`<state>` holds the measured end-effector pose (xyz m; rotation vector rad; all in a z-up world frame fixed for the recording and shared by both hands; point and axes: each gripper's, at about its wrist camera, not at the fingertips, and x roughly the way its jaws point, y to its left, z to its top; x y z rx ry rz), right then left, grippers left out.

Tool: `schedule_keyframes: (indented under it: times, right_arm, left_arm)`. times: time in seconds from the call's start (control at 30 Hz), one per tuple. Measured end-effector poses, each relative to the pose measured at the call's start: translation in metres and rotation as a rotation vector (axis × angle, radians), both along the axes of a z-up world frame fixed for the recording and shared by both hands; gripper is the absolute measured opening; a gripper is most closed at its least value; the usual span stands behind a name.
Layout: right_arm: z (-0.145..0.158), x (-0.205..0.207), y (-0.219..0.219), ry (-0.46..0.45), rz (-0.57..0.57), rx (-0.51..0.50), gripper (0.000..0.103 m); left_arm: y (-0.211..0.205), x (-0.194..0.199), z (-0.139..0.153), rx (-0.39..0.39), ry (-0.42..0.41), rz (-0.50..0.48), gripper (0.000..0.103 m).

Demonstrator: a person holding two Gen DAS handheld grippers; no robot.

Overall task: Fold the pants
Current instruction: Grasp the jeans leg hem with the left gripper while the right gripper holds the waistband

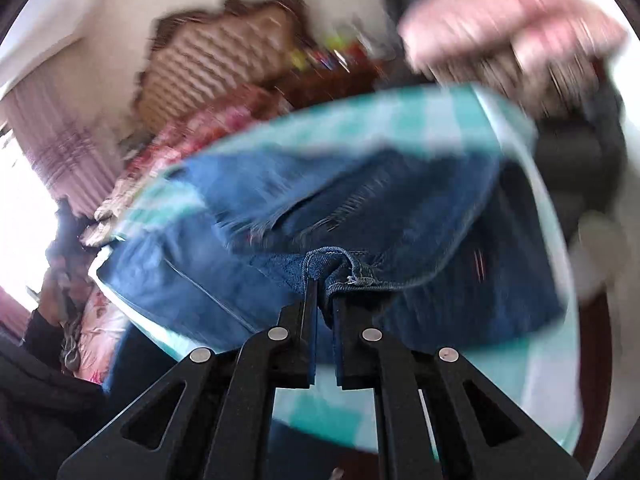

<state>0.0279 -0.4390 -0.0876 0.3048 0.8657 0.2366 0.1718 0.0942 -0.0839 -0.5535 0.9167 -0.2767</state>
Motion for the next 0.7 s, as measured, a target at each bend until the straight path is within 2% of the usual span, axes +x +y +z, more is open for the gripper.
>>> schedule_keyframes:
  times: [0.1,0.17,0.23,0.33,0.53,0.7]
  right_arm:
    - [-0.02,-0.001,-0.006,0.033,-0.047,0.056,0.008]
    - [-0.015,0.002,-0.01,0.022,-0.067,0.089,0.008]
    - [-0.01,0.003,-0.012,0.013,-0.084,0.109,0.008]
    - [0.002,0.005,-0.019,-0.004,-0.099,0.125,0.008]
    - [0.024,0.011,-0.033,-0.039,-0.116,0.153,0.008]
    - [0.031,0.018,-0.041,-0.048,-0.127,0.169,0.008]
  left_arm:
    - [0.014,0.044,-0.013,-0.127,0.035,0.009,0.069]
    - [0.024,0.084,-0.024,-0.232,0.056,0.017,0.066]
    - [0.035,0.118,-0.036,-0.285,0.088,0.059,0.057]
    - [0.047,0.166,-0.056,-0.401,0.137,0.106,0.05]
    - [0.066,0.226,-0.07,-0.375,0.175,0.205,0.045]
    - [0.072,0.258,-0.085,-0.414,0.208,0.237,0.037]
